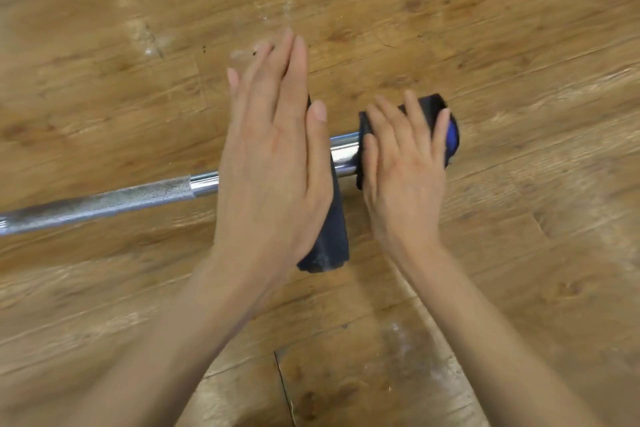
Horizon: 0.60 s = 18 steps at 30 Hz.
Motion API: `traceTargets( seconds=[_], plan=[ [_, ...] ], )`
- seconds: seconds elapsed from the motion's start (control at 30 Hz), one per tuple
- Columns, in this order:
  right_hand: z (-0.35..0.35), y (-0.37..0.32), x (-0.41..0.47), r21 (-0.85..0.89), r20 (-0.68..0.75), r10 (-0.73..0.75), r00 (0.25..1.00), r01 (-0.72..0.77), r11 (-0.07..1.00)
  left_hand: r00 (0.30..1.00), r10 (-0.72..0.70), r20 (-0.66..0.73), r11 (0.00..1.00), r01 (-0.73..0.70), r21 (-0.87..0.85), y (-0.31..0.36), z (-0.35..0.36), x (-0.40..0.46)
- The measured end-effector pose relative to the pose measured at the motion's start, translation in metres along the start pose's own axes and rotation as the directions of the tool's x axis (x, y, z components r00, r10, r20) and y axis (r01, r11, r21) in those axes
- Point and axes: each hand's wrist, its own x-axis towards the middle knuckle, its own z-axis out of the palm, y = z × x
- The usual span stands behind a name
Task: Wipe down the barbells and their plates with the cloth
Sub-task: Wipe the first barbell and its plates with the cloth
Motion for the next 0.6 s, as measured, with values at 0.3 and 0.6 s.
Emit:
traceTargets(
  seconds=[0.3, 0.6],
  plan=[
    [-0.018, 0.009, -0.027, -0.039, -0.033, 0.12, 0.992, -0.122, 0.992, 0.993, 0.111, -0.032, 0.991, -0.114, -0.076, 0.011, 0.002, -0.055],
    [-0.045, 0.02, -0.064, -0.095, 0.055, 0.026, 0.998, -0.021, 0.995, 0.987, 0.161, -0.02, 0.96, -0.161, -0.231, 0.017, -0.003, -0.117]
  ],
)
